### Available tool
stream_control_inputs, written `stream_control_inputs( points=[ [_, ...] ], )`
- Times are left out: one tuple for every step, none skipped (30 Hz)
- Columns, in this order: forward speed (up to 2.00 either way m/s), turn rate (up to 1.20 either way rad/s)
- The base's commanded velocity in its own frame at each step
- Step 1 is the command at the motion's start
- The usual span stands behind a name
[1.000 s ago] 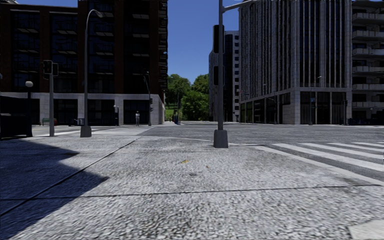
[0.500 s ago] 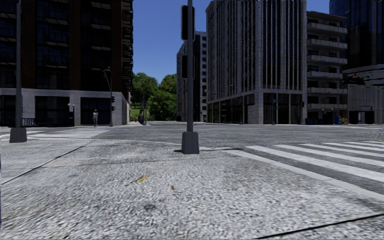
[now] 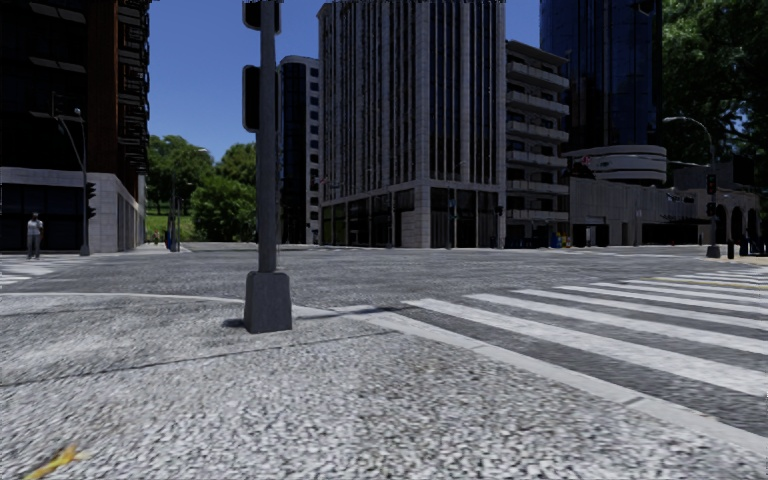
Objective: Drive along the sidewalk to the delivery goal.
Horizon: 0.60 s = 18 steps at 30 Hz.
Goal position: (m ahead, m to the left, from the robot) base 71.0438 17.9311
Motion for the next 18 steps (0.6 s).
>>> stream_control_inputs(
  points=[
    [2.0,-0.61],
    [2.0,-0.61],
    [2.0,-0.61],
    [2.0,-0.61],
    [2.0,-0.61],
    [2.0,-0.61],
    [2.0,-0.61],
    [2.0,-0.61],
    [2.0,-0.61],
    [2.0,-0.61],
    [2.0,-0.61],
    [2.0,-0.61],
    [2.0,-0.61],
    [2.0,-0.61],
    [1.99,-0.61],
    [1.94,-0.61],
    [1.94,-0.61],
    [1.65,-0.61]
  ],
)
